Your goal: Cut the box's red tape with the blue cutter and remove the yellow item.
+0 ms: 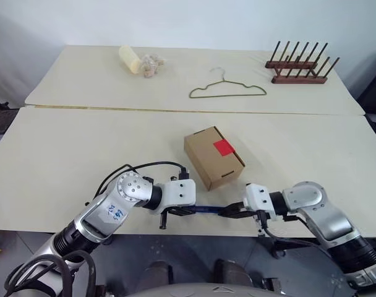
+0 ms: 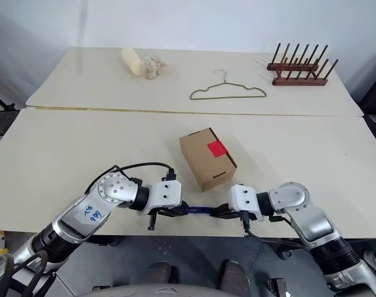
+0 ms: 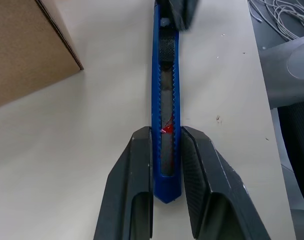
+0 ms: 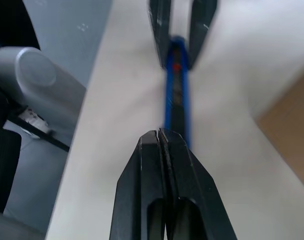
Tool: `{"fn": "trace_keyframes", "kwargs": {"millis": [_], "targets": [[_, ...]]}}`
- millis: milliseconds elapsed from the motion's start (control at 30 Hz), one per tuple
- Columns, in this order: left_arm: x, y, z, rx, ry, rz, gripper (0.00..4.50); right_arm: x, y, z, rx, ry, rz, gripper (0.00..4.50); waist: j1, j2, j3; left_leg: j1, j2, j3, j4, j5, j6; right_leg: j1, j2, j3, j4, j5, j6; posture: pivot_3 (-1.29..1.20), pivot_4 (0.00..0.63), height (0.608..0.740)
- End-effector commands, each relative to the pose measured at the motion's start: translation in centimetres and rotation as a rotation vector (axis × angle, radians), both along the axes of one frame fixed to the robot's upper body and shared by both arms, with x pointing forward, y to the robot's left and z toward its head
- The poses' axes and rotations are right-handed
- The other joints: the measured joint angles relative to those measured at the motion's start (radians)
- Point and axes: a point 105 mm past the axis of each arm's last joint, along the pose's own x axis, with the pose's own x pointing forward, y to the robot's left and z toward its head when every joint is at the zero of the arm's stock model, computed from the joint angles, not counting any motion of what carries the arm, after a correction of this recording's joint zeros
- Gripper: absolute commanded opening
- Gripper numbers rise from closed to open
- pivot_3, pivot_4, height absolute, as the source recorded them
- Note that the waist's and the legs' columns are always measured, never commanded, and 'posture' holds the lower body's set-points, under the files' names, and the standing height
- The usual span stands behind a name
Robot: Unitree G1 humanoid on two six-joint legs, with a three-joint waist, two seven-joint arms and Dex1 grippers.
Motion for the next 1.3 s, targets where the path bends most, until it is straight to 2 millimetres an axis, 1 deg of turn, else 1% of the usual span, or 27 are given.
{"fn": "trace_keyframes", "kwargs": {"millis": [33, 167, 233, 333, 433, 600, 733, 833, 1000, 1167, 1300], "targets": [[-0.9, 0.3, -1.6, 0.043, 0.064, -0.009, 0.45, 0.2, -0.7, -3.2, -0.065, 0.073, -0.049, 0.06, -0.003, -0.001, 0.0, 0.001, 0.0, 0.0, 0.0, 0.0, 0.0, 0.001, 0.0, 0.0, 0.0, 0.0, 0.0, 0.0, 0.15, 0.74], [-0.9, 0.3, -1.5, 0.045, 0.063, -0.009, 0.45, 0.5, -0.7, -3.5, -0.044, 0.073, -0.053, 0.06, -0.017, -0.002, -0.001, 0.013, 0.0, 0.0, -0.003, -0.001, 0.0, 0.013, 0.0, 0.0, -0.003, 0.0, 0.0, 0.0, 0.15, 0.74], [-0.9, 0.4, -1.5, 0.047, 0.064, -0.008, 0.45, 0.5, -1.1, -3.5, -0.043, 0.074, -0.051, 0.06, -0.019, -0.001, -0.001, 0.013, 0.0, 0.0, -0.003, -0.001, 0.0, 0.014, 0.0, 0.0, -0.003, 0.0, 0.0, 0.0, 0.15, 0.74], [-1.0, 0.5, -1.6, 0.05, 0.065, -0.008, 0.45, 0.4, -2.3, -3.2, -0.057, 0.071, -0.045, 0.06, -0.019, -0.002, -0.002, 0.013, 0.0, -0.001, -0.003, -0.001, 0.0, 0.013, 0.0, 0.001, -0.002, 0.0, 0.0, 0.0, 0.15, 0.74], [-1.0, 0.4, -1.6, 0.048, 0.067, -0.012, 0.45, 0.5, -3.2, -2.2, -0.058, 0.066, -0.059, 0.06, -0.018, -0.002, -0.002, 0.013, 0.0, -0.001, -0.003, -0.001, 0.0, 0.013, 0.0, 0.001, -0.003, 0.0, 0.0, 0.0, 0.15, 0.74], [-0.9, 0.2, -1.6, 0.045, 0.067, -0.015, 0.45, 0.7, -3.9, -0.9, -0.06, 0.066, -0.076, 0.06, -0.019, -0.002, -0.002, 0.013, 0.0, 0.0, -0.003, -0.001, 0.0, 0.013, 0.0, 0.001, -0.003, 0.0, 0.0, 0.0, 0.15, 0.74], [-0.9, 0.1, -1.6, 0.044, 0.067, -0.018, 0.45, 0.7, -3.7, -0.7, -0.068, 0.066, -0.074, 0.06, -0.019, -0.002, -0.002, 0.013, 0.0, 0.0, -0.003, -0.001, 0.0, 0.013, 0.0, 0.001, -0.004, 0.0, 0.0, 0.0, 0.15, 0.74], [-0.9, 0.0, -1.6, 0.043, 0.067, -0.02, 0.45, 0.6, -3.2, -0.4, -0.052, 0.07, -0.07, 0.06, -0.019, -0.002, -0.002, 0.013, 0.0, 0.0, -0.003, -0.001, 0.0, 0.013, 0.0, 0.001, -0.004, 0.0, 0.0, 0.0, 0.15, 0.74], [-1.1, 0.2, -1.7, 0.048, 0.072, -0.021, 0.45, 0.3, -1.6, 0.7, 0.017, 0.121, -0.071, 0.06, -0.019, -0.002, -0.001, 0.012, 0.0, 0.0, -0.003, -0.001, 0.0, 0.013, 0.0, 0.001, -0.004, 0.0, 0.0, 0.0, 0.15, 0.74], [-1.2, 0.0, -1.7, 0.044, 0.076, -0.022, 0.45, 0.0, -1.2, 0.7, 0.024, 0.153, -0.063, 0.06, -0.018, -0.001, -0.001, 0.01, 0.0, -0.001, -0.003, -0.002, 0.001, 0.012, 0.0, 0.001, -0.006, 0.0, 0.0, 0.0, 0.15, 0.74], [-1.2, -0.2, -1.7, 0.042, 0.074, -0.024, 0.45, 0.2, -1.2, 0.7, 0.019, 0.157, -0.085, 0.06, -0.017, -0.001, -0.001, 0.009, 0.0, -0.001, -0.003, -0.002, 0.001, 0.012, 0.0, 0.001, -0.008, 0.0, 0.0, 0.0, 0.15, 0.74]]}}
